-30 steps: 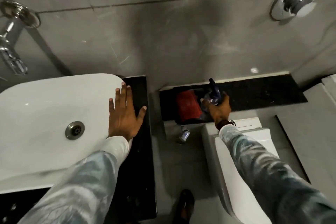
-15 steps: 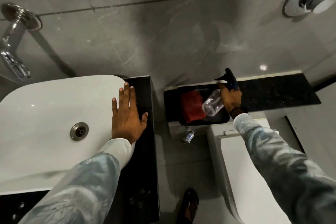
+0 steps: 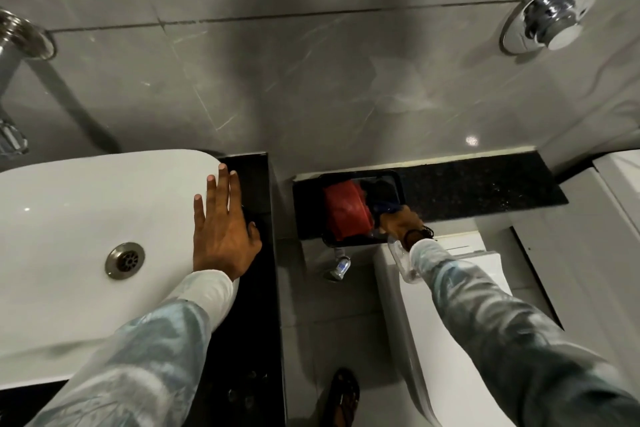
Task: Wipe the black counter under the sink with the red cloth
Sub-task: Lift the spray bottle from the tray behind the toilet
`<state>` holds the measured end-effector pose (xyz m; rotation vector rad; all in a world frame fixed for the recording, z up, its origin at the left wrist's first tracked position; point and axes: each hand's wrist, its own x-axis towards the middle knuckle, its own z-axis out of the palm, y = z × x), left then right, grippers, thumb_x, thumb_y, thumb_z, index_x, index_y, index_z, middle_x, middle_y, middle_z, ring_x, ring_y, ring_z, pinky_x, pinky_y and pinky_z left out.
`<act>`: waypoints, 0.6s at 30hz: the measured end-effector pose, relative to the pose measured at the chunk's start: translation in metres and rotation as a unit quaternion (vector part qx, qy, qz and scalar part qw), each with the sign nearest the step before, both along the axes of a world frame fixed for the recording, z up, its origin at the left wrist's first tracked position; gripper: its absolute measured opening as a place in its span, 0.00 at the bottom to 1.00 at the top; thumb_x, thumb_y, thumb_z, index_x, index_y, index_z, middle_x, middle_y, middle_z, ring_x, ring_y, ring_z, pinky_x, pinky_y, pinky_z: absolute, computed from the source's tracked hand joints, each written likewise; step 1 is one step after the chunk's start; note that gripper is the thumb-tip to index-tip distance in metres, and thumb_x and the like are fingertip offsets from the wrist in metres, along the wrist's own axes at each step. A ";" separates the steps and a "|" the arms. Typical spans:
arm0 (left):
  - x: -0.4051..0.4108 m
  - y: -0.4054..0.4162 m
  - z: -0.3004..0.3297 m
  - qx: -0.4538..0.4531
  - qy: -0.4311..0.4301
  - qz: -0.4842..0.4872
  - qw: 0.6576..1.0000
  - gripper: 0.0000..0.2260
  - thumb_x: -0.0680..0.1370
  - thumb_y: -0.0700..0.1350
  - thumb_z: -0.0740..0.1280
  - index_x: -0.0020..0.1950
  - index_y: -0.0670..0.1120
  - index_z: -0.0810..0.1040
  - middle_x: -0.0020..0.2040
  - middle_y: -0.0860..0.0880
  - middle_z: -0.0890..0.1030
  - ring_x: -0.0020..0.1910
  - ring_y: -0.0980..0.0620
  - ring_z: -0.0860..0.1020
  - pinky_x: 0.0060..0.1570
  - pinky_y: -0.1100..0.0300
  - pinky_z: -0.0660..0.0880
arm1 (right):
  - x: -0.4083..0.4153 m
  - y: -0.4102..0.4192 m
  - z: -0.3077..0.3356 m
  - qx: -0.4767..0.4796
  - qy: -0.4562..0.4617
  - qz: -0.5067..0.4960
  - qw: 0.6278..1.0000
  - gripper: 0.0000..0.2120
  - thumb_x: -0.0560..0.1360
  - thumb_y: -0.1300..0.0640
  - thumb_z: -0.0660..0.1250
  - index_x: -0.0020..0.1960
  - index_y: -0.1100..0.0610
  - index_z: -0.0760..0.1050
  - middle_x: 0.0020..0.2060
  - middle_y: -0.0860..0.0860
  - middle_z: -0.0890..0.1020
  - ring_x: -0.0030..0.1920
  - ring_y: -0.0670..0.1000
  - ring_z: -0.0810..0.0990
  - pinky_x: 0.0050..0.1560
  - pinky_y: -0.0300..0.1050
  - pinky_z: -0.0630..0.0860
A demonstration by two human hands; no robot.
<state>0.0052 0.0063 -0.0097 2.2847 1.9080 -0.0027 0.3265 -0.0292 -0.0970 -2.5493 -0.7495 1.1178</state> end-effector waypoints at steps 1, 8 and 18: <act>0.000 0.000 0.000 0.000 -0.003 0.000 1.000 0.40 0.80 0.51 0.62 0.83 0.45 0.40 0.84 0.46 0.36 0.84 0.44 0.40 0.82 0.43 0.46 | -0.002 0.000 -0.001 -0.015 -0.005 0.012 1.000 0.24 0.77 0.52 0.67 0.72 0.59 0.76 0.69 0.63 0.79 0.70 0.64 0.77 0.72 0.58 0.73; 0.000 -0.002 0.001 -0.001 -0.010 0.002 1.000 0.41 0.79 0.49 0.63 0.83 0.44 0.41 0.84 0.46 0.37 0.84 0.44 0.41 0.82 0.43 0.46 | -0.012 -0.012 -0.010 -0.052 -0.049 0.006 0.997 0.27 0.78 0.47 0.67 0.72 0.60 0.74 0.70 0.61 0.77 0.71 0.62 0.76 0.70 0.57 0.72; 0.001 -0.002 0.005 -0.011 -0.021 0.006 1.000 0.42 0.78 0.48 0.64 0.83 0.45 0.40 0.84 0.47 0.36 0.84 0.45 0.39 0.82 0.43 0.46 | -0.006 -0.020 -0.012 -0.048 -0.064 0.006 0.997 0.25 0.78 0.50 0.66 0.71 0.62 0.74 0.67 0.62 0.79 0.68 0.62 0.78 0.67 0.55 0.74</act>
